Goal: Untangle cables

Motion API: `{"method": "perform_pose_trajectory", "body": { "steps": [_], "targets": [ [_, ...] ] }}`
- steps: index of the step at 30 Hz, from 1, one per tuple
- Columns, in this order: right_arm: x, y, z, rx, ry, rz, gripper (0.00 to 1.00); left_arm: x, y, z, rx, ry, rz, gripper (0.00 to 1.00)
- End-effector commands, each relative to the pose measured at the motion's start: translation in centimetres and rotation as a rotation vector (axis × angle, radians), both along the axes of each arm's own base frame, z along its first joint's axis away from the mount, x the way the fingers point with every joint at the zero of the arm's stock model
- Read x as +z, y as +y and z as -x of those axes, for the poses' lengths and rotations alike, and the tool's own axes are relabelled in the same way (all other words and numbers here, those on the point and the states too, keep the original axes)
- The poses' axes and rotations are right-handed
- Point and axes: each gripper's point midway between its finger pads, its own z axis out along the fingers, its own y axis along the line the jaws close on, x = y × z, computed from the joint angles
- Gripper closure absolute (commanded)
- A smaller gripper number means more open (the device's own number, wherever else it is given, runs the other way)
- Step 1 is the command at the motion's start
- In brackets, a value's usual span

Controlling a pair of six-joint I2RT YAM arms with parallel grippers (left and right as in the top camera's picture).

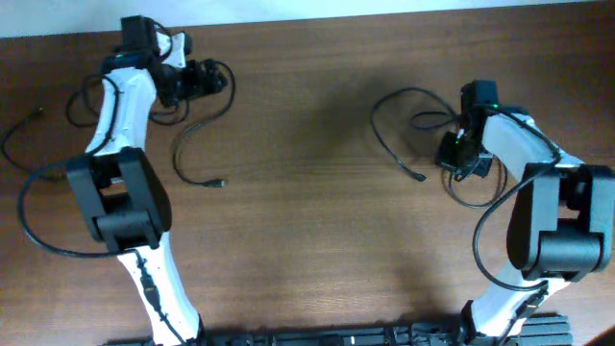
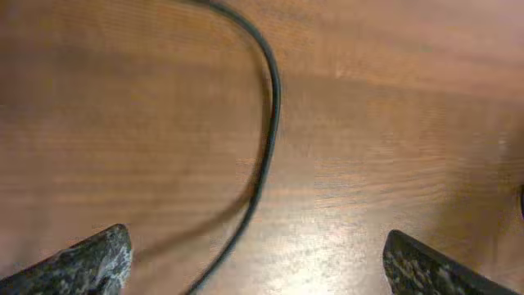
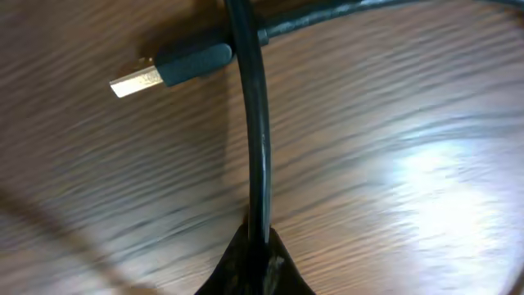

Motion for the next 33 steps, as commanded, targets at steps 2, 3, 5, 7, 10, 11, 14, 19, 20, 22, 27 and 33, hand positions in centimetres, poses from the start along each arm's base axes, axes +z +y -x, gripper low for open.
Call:
{"method": "perform_pose_trajectory", "body": {
  "steps": [2, 3, 5, 7, 10, 11, 14, 19, 20, 22, 27, 33],
  "targets": [
    [-0.3, 4.8, 0.2, 0.121, -0.002, -0.196, 0.96, 4.9, 1.9, -0.6, 0.145, -0.015, -0.063, 0.01],
    [-0.1, 5.6, 0.0, 0.129, -0.013, -0.235, 0.96, 6.7, 1.9, -0.5, 0.146, -0.033, -0.064, 0.01],
    [0.9, 7.2, -0.8, 0.156, -0.064, -0.304, 0.96, 10.4, 2.1, 0.1, 0.154, -0.07, -0.078, 0.01],
    [2.2, 8.3, -1.7, 0.178, -0.119, -0.353, 0.96, 13.3, 3.8, 1.3, 0.213, -0.088, -0.168, 0.01],
    [4.9, 9.7, -2.4, 0.254, -0.211, -0.421, 0.96, 17.1, 7.6, 4.5, 0.41, -0.082, -0.341, 0.01],
    [5.8, 10.4, -2.4, 0.302, -0.24, -0.456, 0.96, 17.7, 7.4, 5.1, 0.424, -0.077, -0.327, 0.01],
    [8.5, 12.7, -2.2, 0.427, -0.317, -0.576, 0.96, 18.1, 3.7, 6.3, 0.321, -0.04, -0.144, 0.01],
    [8.8, 15.9, -1.5, 0.526, -0.314, -0.593, 0.96, 16.2, -1.8, 8.5, 0.184, 0.092, 0.025, 0.01],
    [8.6, 16.4, -1.4, 0.543, -0.309, -0.582, 0.96, 15.9, -2.3, 8.6, 0.171, 0.102, 0.024, 0.01],
    [7.8, 18.0, -0.6, 0.668, -0.297, -0.498, 0.96, 15.2, -3.9, 9.0, 0.136, 0.122, 0.018, 0.01],
    [4.9, 19.2, 0.4, 0.789, -0.214, -0.22, 0.92, 13.8, -5.9, 9.4, 0.096, 0.135, -0.06, 0.01],
    [4.4, 21.5, 1.4, 0.834, -0.194, -0.231, 0.41, 13.9, -6.8, 9.4, 0.078, 0.127, -0.066, 0.01]
  ]
}}
